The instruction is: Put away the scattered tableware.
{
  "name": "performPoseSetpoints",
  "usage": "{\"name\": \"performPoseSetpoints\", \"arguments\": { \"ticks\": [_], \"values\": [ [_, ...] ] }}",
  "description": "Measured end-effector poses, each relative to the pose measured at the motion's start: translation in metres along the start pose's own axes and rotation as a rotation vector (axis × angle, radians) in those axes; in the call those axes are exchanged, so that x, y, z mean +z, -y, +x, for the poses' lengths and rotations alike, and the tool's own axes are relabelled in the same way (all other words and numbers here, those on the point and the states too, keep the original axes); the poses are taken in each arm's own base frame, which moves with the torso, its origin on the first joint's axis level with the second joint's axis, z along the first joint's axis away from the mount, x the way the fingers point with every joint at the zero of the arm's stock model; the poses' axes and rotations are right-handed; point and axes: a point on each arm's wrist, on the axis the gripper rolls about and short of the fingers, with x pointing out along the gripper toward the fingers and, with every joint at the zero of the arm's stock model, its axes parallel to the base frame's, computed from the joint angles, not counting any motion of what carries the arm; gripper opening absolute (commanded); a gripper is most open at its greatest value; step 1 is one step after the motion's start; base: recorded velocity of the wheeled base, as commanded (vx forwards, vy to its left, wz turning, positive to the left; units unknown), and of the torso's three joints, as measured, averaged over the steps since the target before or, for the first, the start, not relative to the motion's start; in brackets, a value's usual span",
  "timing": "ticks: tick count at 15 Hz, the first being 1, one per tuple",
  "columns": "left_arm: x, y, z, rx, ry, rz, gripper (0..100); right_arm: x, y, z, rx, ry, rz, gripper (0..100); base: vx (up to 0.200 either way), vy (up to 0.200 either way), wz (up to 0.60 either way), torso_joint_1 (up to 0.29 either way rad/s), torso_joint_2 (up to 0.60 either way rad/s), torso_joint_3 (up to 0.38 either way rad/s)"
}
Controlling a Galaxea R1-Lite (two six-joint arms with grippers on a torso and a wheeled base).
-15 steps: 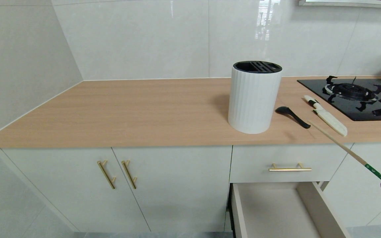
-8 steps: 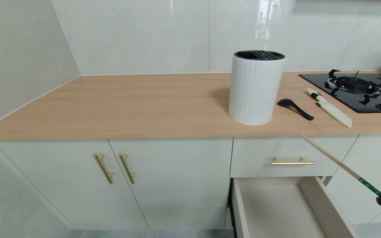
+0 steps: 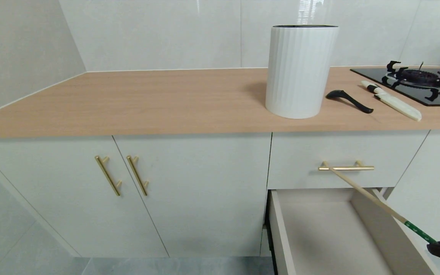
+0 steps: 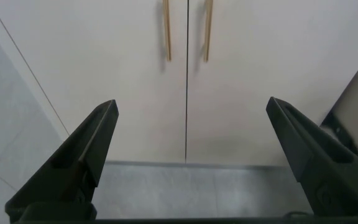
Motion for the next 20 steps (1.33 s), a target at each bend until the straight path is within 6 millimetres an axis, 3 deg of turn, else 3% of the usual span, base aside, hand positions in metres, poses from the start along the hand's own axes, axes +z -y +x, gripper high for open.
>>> {"name": "performPoseSetpoints", "arguments": {
  "ticks": [5, 10, 13, 20],
  "values": [
    [0.000, 0.000, 0.000, 0.000, 0.000, 0.000, 100, -0.004, -0.003, 0.012, 0.005, -0.053, -0.029, 0, 0.000, 0.000, 0.00, -0.072, 0.34, 0.261],
    [0.000, 0.000, 0.000, 0.000, 0.000, 0.000, 100, -0.004, -0.010, 0.048, -0.005, -0.191, -0.052, 0, 0.000, 0.000, 0.00, -0.002, 0.02, 0.008],
    [0.000, 0.000, 0.000, 0.000, 0.000, 0.000, 100, 0.001, -0.018, 0.090, -0.025, -0.313, -0.029, 0, 0.000, 0.000, 0.00, 0.000, 0.00, 0.000],
    [0.000, 0.000, 0.000, 0.000, 0.000, 0.000, 100, 0.003, -0.043, 0.233, -0.083, -0.418, 0.122, 0, 0.000, 0.000, 0.00, 0.000, 0.00, 0.000]
  ]
}}
